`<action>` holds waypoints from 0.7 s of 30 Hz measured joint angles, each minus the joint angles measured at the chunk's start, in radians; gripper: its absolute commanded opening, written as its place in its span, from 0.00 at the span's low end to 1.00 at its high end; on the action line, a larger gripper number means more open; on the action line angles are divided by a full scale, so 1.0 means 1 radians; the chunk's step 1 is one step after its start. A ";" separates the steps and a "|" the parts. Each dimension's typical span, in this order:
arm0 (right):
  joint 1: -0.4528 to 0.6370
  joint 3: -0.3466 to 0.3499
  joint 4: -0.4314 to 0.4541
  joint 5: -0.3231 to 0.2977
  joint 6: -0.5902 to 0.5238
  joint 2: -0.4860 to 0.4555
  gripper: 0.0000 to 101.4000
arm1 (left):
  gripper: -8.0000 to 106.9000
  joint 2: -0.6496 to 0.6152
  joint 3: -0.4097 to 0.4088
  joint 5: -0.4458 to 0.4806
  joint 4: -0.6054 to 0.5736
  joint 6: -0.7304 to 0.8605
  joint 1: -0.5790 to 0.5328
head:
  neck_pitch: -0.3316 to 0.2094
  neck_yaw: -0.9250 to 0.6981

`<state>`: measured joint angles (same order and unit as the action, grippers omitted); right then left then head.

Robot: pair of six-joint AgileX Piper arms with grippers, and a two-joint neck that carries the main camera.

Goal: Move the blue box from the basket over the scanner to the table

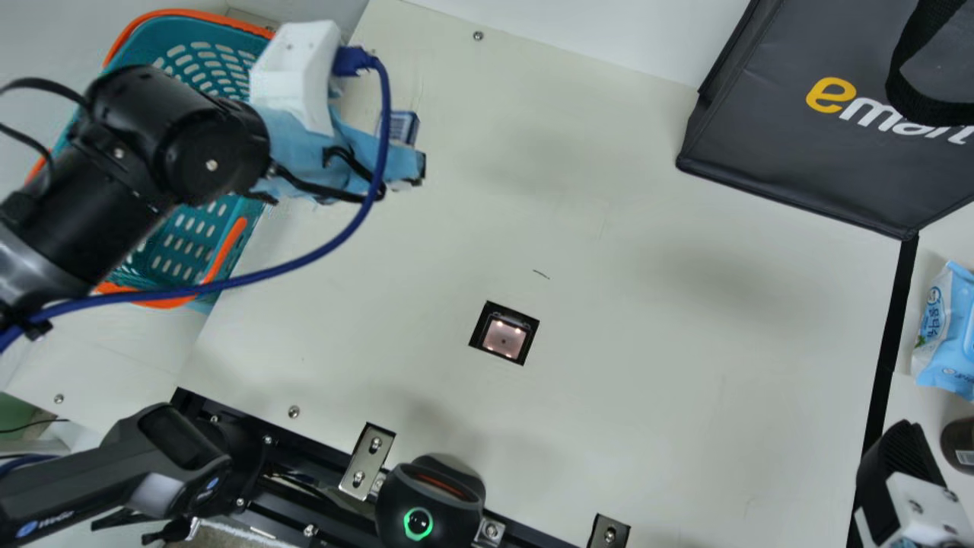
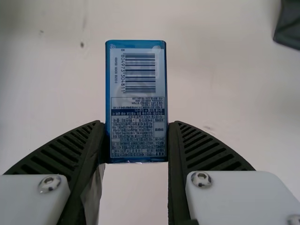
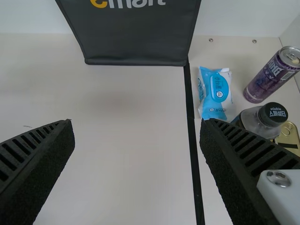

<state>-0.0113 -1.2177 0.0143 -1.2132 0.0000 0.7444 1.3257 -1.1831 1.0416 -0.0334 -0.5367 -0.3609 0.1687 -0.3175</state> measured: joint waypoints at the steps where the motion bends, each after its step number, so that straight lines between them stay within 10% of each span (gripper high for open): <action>1: 0.000 0.000 0.000 0.000 0.000 0.000 0.94 | 0.00 0.004 0.003 0.002 0.006 -0.014 -0.022 | 0.000 -0.002; 21: 0.000 0.000 0.000 0.000 0.000 0.000 0.94 | 0.00 0.120 0.058 -0.031 0.087 -0.321 -0.429 | 0.000 -0.002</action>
<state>-0.0113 -1.2177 0.0143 -1.2132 0.0000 0.7444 1.4454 -1.1250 1.0104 0.0539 -0.8579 -0.7904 0.1687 -0.3191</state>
